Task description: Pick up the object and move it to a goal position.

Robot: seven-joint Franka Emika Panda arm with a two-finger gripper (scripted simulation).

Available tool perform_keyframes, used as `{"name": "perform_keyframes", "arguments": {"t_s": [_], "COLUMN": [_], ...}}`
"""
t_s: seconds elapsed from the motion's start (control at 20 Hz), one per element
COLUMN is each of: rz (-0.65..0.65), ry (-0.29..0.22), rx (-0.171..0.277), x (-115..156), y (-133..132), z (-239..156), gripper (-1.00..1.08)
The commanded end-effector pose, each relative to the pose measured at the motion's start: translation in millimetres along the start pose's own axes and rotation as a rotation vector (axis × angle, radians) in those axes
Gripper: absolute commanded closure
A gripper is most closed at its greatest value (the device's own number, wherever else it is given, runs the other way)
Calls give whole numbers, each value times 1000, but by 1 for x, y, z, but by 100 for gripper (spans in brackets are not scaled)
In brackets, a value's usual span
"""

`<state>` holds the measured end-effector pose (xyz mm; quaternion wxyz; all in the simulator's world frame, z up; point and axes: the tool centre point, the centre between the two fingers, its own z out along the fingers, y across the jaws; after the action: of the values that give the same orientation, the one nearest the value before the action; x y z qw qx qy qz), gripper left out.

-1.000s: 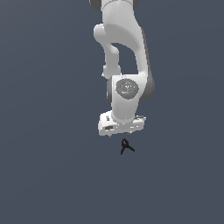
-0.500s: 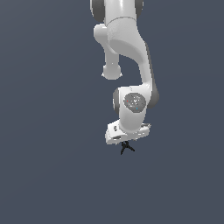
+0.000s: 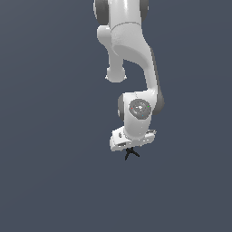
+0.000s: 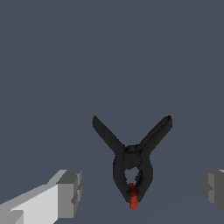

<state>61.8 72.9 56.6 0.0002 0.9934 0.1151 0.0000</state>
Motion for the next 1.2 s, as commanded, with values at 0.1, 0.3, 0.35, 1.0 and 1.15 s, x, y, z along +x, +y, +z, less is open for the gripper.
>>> {"name": "perform_keyframes", "arguments": {"t_s": [0.1, 0.3, 0.35, 1.0, 1.15], "rz": [-1, -2, -2, -2, -2], "ry": [-1, 0, 0, 0, 0], "rx": [0, 0, 0, 0, 0], "x": [-1, -1, -1, 1, 0], "y": [-1, -1, -1, -1, -1], "z": [21, 39, 41, 43, 43], "gripper": [-92, -92, -92, 108, 108]}}
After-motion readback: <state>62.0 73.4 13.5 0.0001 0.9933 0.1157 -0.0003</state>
